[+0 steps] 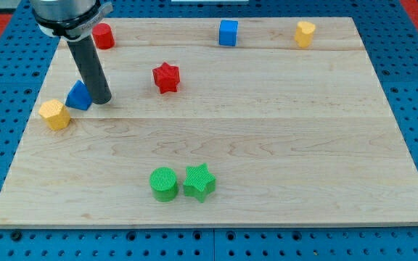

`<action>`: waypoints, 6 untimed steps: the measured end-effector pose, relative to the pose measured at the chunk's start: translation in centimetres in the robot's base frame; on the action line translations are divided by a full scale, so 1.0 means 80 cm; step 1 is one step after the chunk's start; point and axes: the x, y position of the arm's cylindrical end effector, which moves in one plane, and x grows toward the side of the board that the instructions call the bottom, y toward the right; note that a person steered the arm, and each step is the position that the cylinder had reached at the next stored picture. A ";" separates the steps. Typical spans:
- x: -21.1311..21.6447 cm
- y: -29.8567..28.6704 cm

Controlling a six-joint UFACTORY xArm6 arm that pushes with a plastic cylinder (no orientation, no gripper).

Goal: Place your arm at the left of the green circle

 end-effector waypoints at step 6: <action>0.222 0.056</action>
